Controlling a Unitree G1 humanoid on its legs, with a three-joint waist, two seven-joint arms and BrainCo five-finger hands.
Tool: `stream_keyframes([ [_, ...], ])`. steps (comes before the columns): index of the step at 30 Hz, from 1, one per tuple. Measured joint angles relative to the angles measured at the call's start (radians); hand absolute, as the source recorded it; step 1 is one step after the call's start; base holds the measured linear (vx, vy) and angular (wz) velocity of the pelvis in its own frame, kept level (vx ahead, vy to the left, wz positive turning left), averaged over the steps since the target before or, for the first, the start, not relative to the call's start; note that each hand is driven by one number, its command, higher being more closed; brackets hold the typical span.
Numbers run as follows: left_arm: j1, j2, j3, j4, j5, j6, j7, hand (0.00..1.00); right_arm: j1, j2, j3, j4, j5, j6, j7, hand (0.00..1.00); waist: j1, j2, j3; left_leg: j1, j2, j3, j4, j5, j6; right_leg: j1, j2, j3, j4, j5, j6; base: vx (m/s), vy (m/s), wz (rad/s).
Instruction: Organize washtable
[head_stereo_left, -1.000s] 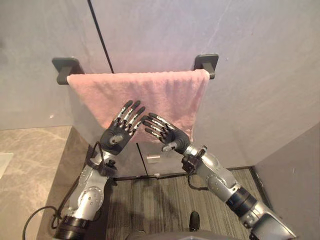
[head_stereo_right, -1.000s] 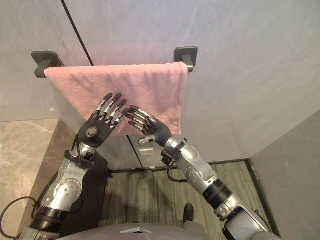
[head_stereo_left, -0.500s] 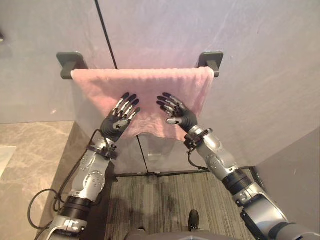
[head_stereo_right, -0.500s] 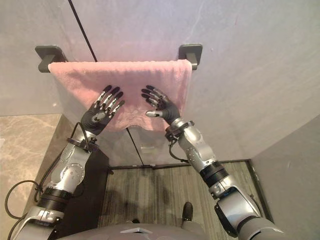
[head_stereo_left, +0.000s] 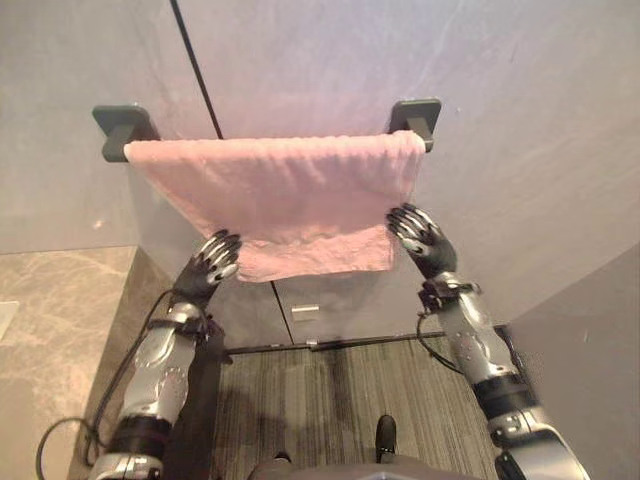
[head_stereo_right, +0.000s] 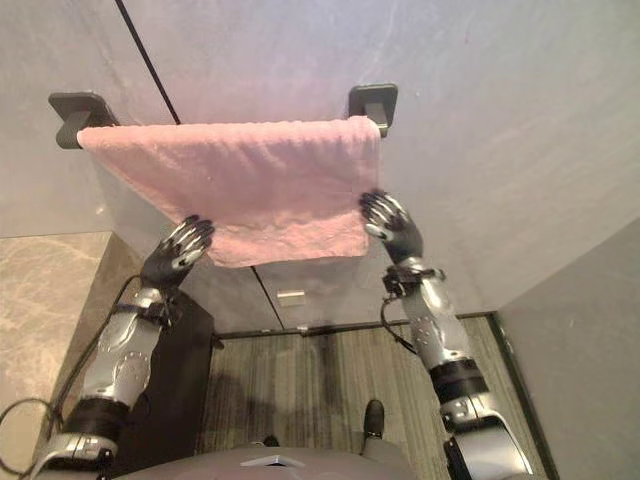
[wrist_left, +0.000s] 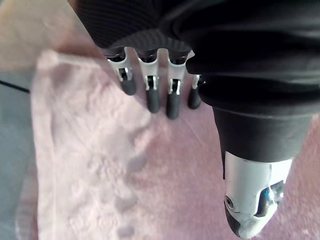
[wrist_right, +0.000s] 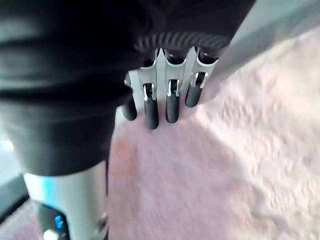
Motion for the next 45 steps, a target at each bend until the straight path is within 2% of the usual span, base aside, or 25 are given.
stream_keyframes([
  [4,0.075,-0.07,0.112,0.043,0.037,-0.007,0.053,0.0,0.105,0.002,-0.122,-0.001,0.0,-0.003,-0.019,0.0,-0.005,0.001,0.001,0.006,-0.001,0.001,-0.007,-0.001,-0.002,0.0,0.001,-0.005,-0.001,-0.001,0.001,0.0,-0.001,-0.02],
  [8,0.117,-0.098,0.169,0.062,0.07,-0.013,0.077,0.0,0.173,0.01,-0.197,0.004,-0.003,-0.012,-0.02,0.0,-0.01,0.001,0.001,0.016,-0.001,0.0,-0.012,0.0,-0.002,0.002,0.001,-0.009,-0.001,-0.003,0.003,0.0,0.0,0.0],
  [12,0.124,-0.117,0.204,0.184,0.094,-0.033,0.086,0.0,0.211,0.039,-0.26,0.066,-0.012,-0.024,-0.034,0.0,-0.02,0.001,0.001,0.02,-0.004,-0.005,-0.014,0.0,-0.002,0.008,-0.002,-0.014,-0.001,-0.003,0.004,0.0,0.002,0.01],
  [16,0.148,-0.149,0.2,0.367,0.159,-0.038,0.094,0.0,0.253,0.067,-0.286,0.223,-0.028,-0.032,-0.055,0.0,-0.024,0.002,0.0,0.042,-0.006,-0.006,-0.026,0.0,-0.002,0.024,-0.003,-0.018,-0.004,-0.011,0.011,0.0,0.0,0.0],
  [18,0.15,-0.172,0.194,0.521,0.276,-0.027,0.113,0.0,0.293,0.086,-0.285,0.339,-0.095,-0.031,-0.063,0.0,-0.027,0.001,0.0,0.044,-0.006,-0.006,-0.029,0.0,-0.002,0.025,-0.003,-0.018,-0.004,-0.014,0.012,0.0,0.0,0.0],
  [21,0.167,-0.22,0.192,0.623,0.396,-0.001,0.141,0.0,0.339,0.107,-0.291,0.464,-0.178,-0.009,-0.067,0.0,-0.03,0.003,0.001,0.059,-0.006,-0.005,-0.035,-0.001,-0.002,0.037,-0.002,-0.019,-0.004,-0.02,0.014,0.04,0.012,-0.01],
  [23,0.184,-0.268,0.193,0.699,0.47,0.01,0.168,0.0,0.366,0.138,-0.333,0.616,-0.207,0.009,-0.07,0.0,-0.04,0.005,0.002,0.084,-0.007,0.002,-0.045,-0.001,-0.002,0.055,-0.001,-0.016,-0.003,-0.023,0.016,0.03,0.019,-0.06],
  [25,0.189,-0.293,0.196,0.751,0.488,0.027,0.194,0.0,0.381,0.154,-0.372,0.727,-0.249,0.013,-0.085,0.0,-0.052,0.006,0.002,0.095,-0.008,0.013,-0.046,-0.004,-0.002,0.06,-0.001,-0.007,-0.004,-0.024,0.016,0.0,0.016,-0.13],
  [31,0.186,-0.335,0.207,0.782,0.488,0.049,0.249,0.0,0.438,0.154,-0.448,0.844,-0.351,0.054,-0.113,0.0,-0.065,0.025,0.008,0.114,-0.001,0.034,-0.042,-0.012,-0.012,0.077,0.005,0.007,-0.007,-0.026,0.013,-0.04,-0.01,-0.12],
  [34,0.193,-0.348,0.23,0.78,0.486,0.05,0.262,0.0,0.44,0.156,-0.455,0.848,-0.359,0.062,-0.126,0.0,-0.073,0.05,0.022,0.103,0.055,0.06,0.051,-0.079,-0.049,0.096,0.045,0.023,-0.001,-0.048,-0.01,-0.01,-0.099,-0.31],
  [35,0.209,-0.357,0.242,0.77,0.484,0.05,0.262,0.0,0.44,0.154,-0.454,0.848,-0.37,0.07,-0.129,0.0,-0.076,0.069,0.018,0.101,0.106,0.072,0.11,-0.104,-0.066,0.113,0.084,0.019,0.002,-0.067,-0.038,0.07,-0.093,-0.33],
  [36,0.232,-0.345,0.243,0.764,0.483,0.05,0.263,0.0,0.434,0.158,-0.449,0.851,-0.379,0.069,-0.13,0.0,-0.075,0.071,0.015,0.067,0.146,0.064,0.225,-0.116,-0.081,0.104,0.107,0.019,0.034,-0.09,-0.052,0.06,-0.159,-0.24],
  [37,0.229,-0.338,0.243,0.764,0.482,0.052,0.263,0.0,0.427,0.158,-0.449,0.864,-0.391,0.069,-0.13,0.0,-0.075,0.063,0.018,0.02,0.164,0.037,0.321,-0.105,-0.088,0.104,0.114,0.016,0.045,-0.096,-0.049,0.01,-0.232,-0.04],
  [38,0.231,-0.345,0.247,0.734,0.465,0.053,0.263,0.0,0.411,0.148,-0.45,0.885,-0.398,0.07,-0.134,0.0,-0.066,0.052,0.03,-0.064,0.174,-0.027,0.479,-0.041,-0.067,0.114,0.112,0.018,0.053,-0.104,-0.06,-0.1,-0.353,0.11],
  [39,0.222,-0.353,0.253,0.723,0.446,0.049,0.268,0.0,0.396,0.131,-0.449,0.882,-0.407,0.069,-0.135,0.0,-0.054,0.046,0.055,-0.132,0.173,-0.102,0.604,0.048,-0.054,0.124,0.101,0.02,0.077,-0.12,-0.077,-0.13,-0.314,0.09],
  [40,0.217,-0.356,0.252,0.719,0.444,0.049,0.27,0.0,0.389,0.123,-0.447,0.882,-0.416,0.069,-0.136,0.0,-0.052,0.053,0.075,-0.155,0.17,-0.131,0.654,0.099,-0.048,0.133,0.1,0.02,0.087,-0.131,-0.081,-0.19,-0.276,0.05],
  [42,0.226,-0.358,0.252,0.714,0.435,0.049,0.28,0.0,0.35,0.106,-0.435,0.873,-0.437,0.067,-0.144,0.0,-0.045,0.065,0.101,-0.225,0.153,-0.206,0.737,0.27,-0.036,0.128,0.1,0.016,0.119,-0.157,-0.104,-0.21,-0.295,0.05],
  [43,0.229,-0.358,0.259,0.715,0.423,0.047,0.283,0.0,0.333,0.105,-0.433,0.872,-0.443,0.067,-0.146,0.0,-0.039,0.065,0.103,-0.246,0.148,-0.222,0.745,0.328,-0.035,0.121,0.1,0.011,0.12,-0.162,-0.111,-0.13,-0.257,0.08],
  [45,0.229,-0.362,0.283,0.716,0.418,0.047,0.285,0.0,0.316,0.105,-0.433,0.871,-0.444,0.066,-0.15,0.0,-0.031,0.063,0.108,-0.254,0.149,-0.229,0.783,0.336,-0.027,0.122,0.1,-0.009,0.118,-0.163,-0.123,0.0,-0.143,0.17],
])
